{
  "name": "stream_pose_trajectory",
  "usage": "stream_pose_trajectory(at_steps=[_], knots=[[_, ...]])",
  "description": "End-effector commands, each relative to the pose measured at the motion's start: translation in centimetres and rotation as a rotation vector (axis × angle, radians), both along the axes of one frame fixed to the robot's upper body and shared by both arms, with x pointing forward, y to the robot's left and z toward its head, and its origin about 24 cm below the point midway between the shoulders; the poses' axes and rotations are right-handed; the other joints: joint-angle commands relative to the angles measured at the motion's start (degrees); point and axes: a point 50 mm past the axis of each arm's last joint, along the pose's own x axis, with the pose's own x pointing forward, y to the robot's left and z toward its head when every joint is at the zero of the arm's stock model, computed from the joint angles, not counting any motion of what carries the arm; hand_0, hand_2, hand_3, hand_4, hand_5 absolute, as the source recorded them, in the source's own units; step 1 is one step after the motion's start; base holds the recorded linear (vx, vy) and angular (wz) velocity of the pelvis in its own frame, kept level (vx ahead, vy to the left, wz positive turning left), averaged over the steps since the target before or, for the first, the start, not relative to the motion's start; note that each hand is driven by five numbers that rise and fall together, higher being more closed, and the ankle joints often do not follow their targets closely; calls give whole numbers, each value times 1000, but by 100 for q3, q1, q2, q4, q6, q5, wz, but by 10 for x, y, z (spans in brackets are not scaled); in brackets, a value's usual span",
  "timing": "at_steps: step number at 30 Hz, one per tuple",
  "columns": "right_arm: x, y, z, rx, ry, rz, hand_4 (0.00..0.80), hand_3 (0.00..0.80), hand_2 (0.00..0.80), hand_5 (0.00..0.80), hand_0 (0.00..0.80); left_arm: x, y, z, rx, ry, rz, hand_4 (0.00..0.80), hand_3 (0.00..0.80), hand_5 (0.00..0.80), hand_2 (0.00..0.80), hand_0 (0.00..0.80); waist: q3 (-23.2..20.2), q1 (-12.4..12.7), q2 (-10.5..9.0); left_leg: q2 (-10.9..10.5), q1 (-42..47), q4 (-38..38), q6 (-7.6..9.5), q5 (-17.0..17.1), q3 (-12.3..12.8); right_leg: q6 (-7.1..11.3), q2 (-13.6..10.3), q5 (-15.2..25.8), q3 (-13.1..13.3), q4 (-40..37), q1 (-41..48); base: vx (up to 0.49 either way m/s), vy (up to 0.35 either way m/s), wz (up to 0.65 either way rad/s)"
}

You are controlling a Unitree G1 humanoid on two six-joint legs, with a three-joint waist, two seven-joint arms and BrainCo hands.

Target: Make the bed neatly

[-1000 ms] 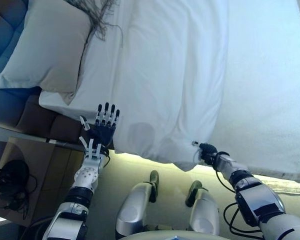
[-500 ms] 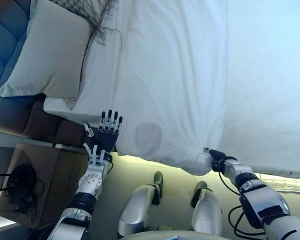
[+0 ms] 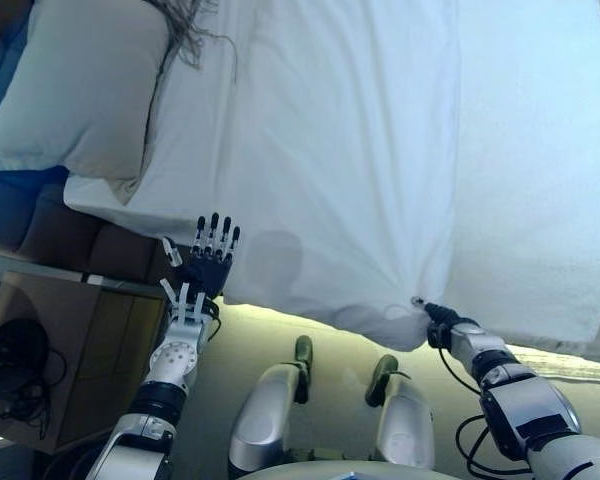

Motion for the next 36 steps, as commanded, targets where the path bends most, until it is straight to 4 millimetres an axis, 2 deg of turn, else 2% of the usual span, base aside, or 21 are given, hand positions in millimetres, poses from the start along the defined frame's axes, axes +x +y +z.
stream_pose_trajectory(at_steps=[1,4,13,18,21,25,30,36], knots=[[-54,-10,-32,-32,240,-25,0,0,0,0,0,11,10,35,14,-144,38,0,0,0,0,0,94,27,21,70,-120,418,-78,-349,20,144,-177,708,62,-737,451,17,-39,-2],[-64,-9,-37,-5,273,-16,0,0,0,0,0,9,14,30,15,-126,40,0,0,0,0,0,-13,45,-50,101,13,370,-94,-370,31,152,-155,721,41,-868,630,40,-36,-1],[-112,-4,-60,95,388,2,0,0,0,0,0,-3,23,9,34,-44,45,0,0,0,0,0,-569,52,-288,218,618,70,-140,-430,116,212,-33,713,26,-1299,1290,74,-32,-6],[-127,2,-68,143,400,-5,0,0,0,0,0,-8,29,-1,67,10,44,0,0,0,0,0,-885,53,-396,261,1008,-110,-145,-498,167,259,41,671,14,-1475,1650,99,-34,-3],[-130,2,-69,174,360,-15,0,0,0,0,0,-14,35,-10,109,63,57,0,0,0,0,0,-1082,39,-462,284,1172,-143,-139,-542,195,271,96,639,16,-1520,1800,113,-40,-4],[-124,1,-65,232,233,-35,0,0,0,0,0,-24,51,-25,168,155,89,0,0,0,0,0,-1243,-23,-530,317,1385,-149,-129,-631,244,275,156,558,14,-1473,1935,80,-43,-7],[-115,0,-58,347,15,-87,0,0,0,0,0,-49,71,-58,227,343,116,0,0,0,0,0,-1447,-184,-561,335,1690,-266,-114,-689,278,287,263,475,67,-1413,2083,73,-27,-10],[-116,0,-56,369,-70,-96,0,0,0,0,0,-80,79,-94,239,539,174,0,0,0,0,0,-1638,-298,-601,347,1932,-653,-159,-533,244,348,342,618,147,-1583,2174,-3,-30,-7]])
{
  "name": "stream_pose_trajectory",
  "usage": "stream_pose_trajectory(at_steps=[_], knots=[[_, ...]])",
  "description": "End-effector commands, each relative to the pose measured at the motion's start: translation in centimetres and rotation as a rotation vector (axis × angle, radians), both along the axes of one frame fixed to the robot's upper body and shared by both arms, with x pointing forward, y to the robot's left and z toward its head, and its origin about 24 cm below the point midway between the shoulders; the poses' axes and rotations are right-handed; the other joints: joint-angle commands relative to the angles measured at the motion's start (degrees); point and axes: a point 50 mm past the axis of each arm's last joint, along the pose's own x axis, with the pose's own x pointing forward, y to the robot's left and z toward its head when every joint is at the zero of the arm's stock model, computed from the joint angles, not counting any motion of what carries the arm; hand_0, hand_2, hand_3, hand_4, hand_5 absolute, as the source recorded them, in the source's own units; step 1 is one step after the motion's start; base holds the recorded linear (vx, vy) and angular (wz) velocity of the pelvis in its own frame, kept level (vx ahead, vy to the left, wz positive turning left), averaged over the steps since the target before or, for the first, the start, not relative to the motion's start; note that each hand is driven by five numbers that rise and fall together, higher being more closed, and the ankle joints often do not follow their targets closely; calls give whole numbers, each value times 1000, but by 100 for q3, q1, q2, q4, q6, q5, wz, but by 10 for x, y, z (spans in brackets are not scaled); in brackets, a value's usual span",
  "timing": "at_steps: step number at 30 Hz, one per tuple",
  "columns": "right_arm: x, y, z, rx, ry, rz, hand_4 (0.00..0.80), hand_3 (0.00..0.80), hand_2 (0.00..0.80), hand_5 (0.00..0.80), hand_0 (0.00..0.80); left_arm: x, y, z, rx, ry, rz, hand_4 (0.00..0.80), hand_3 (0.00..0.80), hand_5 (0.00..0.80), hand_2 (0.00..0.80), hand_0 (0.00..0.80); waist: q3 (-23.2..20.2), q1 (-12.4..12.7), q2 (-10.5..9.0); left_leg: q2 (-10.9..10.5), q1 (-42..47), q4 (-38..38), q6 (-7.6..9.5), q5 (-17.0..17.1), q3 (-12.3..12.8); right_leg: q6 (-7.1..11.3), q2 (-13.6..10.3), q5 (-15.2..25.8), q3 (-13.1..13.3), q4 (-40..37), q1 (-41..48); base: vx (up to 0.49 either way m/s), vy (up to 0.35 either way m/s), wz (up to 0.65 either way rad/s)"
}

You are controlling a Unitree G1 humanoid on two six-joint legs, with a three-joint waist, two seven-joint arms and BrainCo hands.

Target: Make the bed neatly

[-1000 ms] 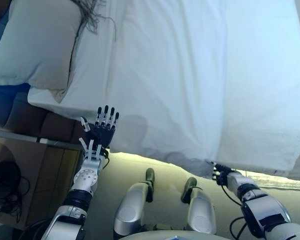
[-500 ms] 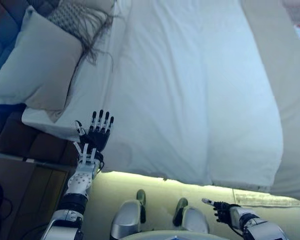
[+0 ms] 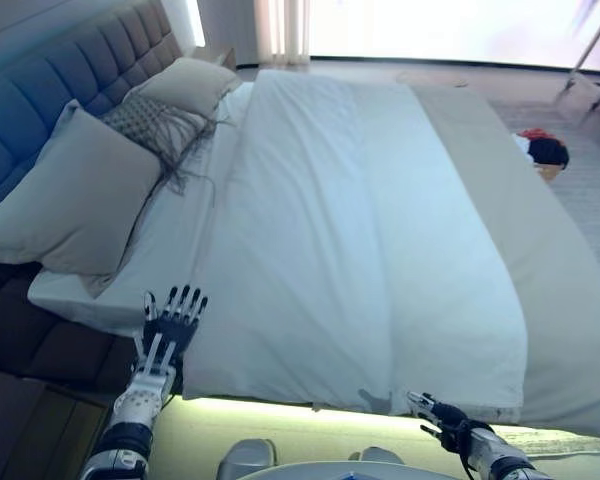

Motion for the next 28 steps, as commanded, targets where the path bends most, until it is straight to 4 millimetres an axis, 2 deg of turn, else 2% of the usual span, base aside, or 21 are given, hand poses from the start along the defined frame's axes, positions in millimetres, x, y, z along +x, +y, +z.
stream_pose_trajectory(at_steps=[1,6,13,16,20,23,28], knots=[[21,0,9,25,-137,-25,0,0,0,0,0,2,7,1,72,7,6,0,0,0,0,0,-27,-78,-10,31,51,148,-29,-327,-25,375,-182,494,105,-367,262,-22,-44,-8],[8,7,3,66,-102,-19,0,0,0,0,0,-29,7,-28,178,192,-73,0,0,0,0,0,-156,-114,-21,58,162,-296,-115,-76,-73,392,-99,663,80,-650,315,2,-38,-4],[-20,12,-10,89,3,-122,0,0,0,0,0,-90,8,-67,487,630,-336,0,0,0,0,0,-329,-200,52,112,326,-989,-237,279,-40,421,40,784,-19,-1202,486,49,-32,-4],[-32,15,-16,89,47,-195,0,0,0,0,0,-109,4,-76,490,774,-361,0,0,0,0,0,-365,-265,97,109,353,-1175,-275,352,28,440,72,848,-67,-1462,548,48,4,-3],[-48,30,-25,68,143,-230,0,0,0,0,0,-122,-23,-87,454,832,-479,0,0,0,0,0,-400,-296,75,95,337,-1211,-264,342,75,428,87,917,-113,-1641,571,23,-10,-4],[-62,41,-30,77,203,-227,0,0,0,0,0,-131,-42,-94,396,852,-494,0,0,0,0,0,-403,-275,49,120,341,-1185,-240,321,101,408,90,877,-138,-1583,567,58,-20,-2],[-56,56,-32,108,192,-132,0,0,0,0,0,-135,-53,-97,384,863,-501,0,0,0,0,0,-376,-213,-7,142,371,-1187,-230,301,60,383,98,856,-160,-1583,608,46,-23,-1]])
